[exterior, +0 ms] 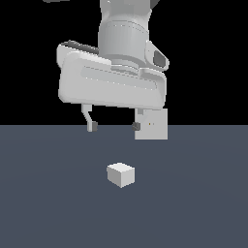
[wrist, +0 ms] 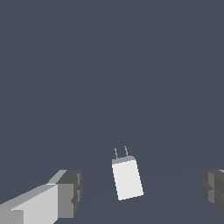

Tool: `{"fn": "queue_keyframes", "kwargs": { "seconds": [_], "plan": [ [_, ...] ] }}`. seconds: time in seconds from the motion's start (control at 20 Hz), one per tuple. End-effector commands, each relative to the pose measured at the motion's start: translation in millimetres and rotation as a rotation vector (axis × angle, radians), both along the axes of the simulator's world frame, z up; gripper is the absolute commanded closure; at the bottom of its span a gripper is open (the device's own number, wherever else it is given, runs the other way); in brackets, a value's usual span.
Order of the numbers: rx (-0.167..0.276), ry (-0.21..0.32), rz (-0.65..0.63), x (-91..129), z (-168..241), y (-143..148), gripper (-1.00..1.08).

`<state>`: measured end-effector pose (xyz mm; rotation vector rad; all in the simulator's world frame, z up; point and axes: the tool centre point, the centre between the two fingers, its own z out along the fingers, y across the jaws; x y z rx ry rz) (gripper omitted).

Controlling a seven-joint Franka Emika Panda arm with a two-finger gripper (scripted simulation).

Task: Plug the charger into the wall socket.

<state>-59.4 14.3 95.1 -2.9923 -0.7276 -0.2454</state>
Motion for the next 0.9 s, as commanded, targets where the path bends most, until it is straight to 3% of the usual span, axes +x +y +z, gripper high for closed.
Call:
{"fn": "queue_keyframes", "kwargs": {
  "seconds": [0.0,0.85],
  "plan": [
    [0.006,-0.016,0.042,-5,-6,-1,-0.92],
    [0.032,-0.073,0.200,-21,-32,-8,-0.92]
  ]
}}
